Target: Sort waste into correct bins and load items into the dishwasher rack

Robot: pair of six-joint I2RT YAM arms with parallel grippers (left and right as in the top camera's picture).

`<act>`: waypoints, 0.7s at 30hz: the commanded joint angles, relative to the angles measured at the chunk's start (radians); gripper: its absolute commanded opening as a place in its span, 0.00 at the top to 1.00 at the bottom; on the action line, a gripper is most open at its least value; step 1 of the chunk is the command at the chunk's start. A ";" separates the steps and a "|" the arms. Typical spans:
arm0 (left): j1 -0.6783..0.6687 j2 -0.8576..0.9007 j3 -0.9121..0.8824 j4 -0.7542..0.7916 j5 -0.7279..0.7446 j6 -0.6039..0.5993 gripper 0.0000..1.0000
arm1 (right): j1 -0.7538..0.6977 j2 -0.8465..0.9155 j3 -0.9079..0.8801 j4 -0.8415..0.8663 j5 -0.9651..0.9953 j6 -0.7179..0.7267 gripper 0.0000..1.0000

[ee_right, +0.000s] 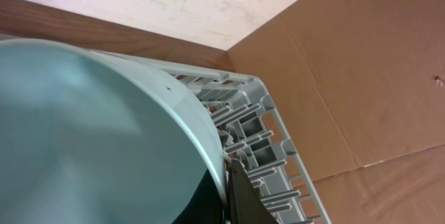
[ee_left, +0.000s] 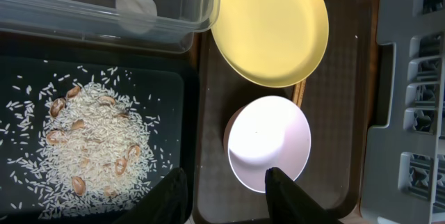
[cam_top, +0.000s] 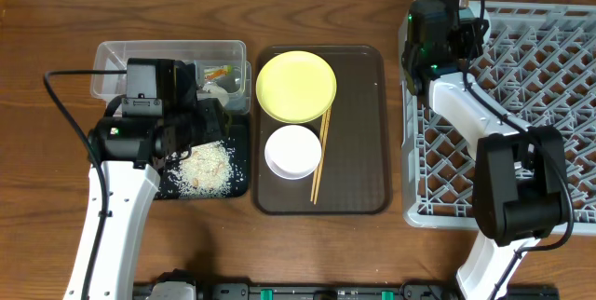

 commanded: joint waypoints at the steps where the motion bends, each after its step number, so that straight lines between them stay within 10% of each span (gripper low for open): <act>1: 0.003 0.000 0.001 -0.003 -0.009 0.012 0.60 | -0.012 0.016 0.005 0.003 0.019 0.020 0.99; 21: 0.003 0.000 0.001 -0.005 -0.009 0.012 0.60 | 0.090 0.029 0.005 -0.234 -0.034 0.226 0.90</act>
